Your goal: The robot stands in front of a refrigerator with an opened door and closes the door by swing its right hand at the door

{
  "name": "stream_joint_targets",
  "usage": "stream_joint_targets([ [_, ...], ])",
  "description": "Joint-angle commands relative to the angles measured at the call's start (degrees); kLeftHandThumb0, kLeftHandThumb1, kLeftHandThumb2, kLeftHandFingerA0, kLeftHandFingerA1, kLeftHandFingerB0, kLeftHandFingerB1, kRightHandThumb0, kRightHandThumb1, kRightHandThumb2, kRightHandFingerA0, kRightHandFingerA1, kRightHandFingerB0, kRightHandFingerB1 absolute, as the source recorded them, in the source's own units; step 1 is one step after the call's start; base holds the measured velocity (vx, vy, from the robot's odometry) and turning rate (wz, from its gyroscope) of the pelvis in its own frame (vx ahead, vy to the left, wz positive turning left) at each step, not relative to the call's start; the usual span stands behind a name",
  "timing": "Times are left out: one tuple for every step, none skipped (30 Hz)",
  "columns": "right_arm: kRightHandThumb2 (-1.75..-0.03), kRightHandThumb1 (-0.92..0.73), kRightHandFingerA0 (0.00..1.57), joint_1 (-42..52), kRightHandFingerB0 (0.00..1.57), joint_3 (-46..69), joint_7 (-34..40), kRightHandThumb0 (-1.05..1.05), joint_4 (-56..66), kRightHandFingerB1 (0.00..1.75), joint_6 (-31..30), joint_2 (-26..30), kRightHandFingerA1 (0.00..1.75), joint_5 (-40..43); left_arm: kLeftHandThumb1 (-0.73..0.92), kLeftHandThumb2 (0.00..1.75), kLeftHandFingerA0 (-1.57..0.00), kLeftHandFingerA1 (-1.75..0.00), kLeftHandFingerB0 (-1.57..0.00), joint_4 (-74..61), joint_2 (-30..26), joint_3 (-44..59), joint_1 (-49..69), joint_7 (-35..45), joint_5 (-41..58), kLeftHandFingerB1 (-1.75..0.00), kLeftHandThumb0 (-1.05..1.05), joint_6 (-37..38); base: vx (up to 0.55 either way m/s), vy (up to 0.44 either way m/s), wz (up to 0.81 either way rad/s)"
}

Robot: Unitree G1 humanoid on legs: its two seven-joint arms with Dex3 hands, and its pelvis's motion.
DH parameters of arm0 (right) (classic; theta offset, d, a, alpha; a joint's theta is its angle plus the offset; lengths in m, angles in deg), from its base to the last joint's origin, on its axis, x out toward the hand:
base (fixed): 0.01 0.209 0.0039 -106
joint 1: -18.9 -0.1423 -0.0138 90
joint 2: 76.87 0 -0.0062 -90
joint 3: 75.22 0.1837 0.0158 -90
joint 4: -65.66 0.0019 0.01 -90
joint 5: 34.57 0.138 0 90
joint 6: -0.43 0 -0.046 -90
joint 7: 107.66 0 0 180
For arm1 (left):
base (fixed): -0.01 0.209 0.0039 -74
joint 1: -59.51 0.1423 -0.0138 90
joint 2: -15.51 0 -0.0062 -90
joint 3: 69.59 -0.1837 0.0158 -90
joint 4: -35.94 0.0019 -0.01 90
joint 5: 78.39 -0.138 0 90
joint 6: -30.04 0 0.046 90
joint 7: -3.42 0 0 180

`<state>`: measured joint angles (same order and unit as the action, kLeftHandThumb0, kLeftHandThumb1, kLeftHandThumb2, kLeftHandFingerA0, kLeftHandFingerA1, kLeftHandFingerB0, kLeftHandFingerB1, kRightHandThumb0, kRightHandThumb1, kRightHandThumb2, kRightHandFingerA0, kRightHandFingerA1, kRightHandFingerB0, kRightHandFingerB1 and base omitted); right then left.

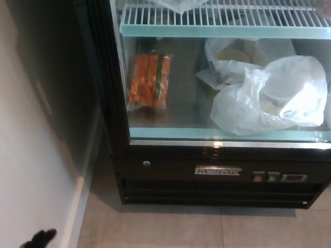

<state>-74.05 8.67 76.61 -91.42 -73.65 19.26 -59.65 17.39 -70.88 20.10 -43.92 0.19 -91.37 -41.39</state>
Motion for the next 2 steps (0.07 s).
stream_joint_targets([
  [-0.62,-0.74,0.44,-1.05,0.3,2.33,-2.51,-0.46,-2.4,0.31,-0.48,0.54,0.35,4.47,0.59,0.6,-0.75,-0.75,0.0,0.16,0.43,10.02,-0.73,-12.71,8.69,-0.14,-0.15,5.11,0.0,0.0,0.0],
  [-0.62,-0.74,0.44,-1.03,0.3,2.2,-2.44,-0.46,-2.57,0.31,-0.53,0.49,0.35,4.36,0.59,0.6,-0.75,-0.75,0.0,0.27,0.32,10.52,-0.67,-12.45,8.63,-0.14,-0.15,5.08,0.0,0.0,0.0],
])
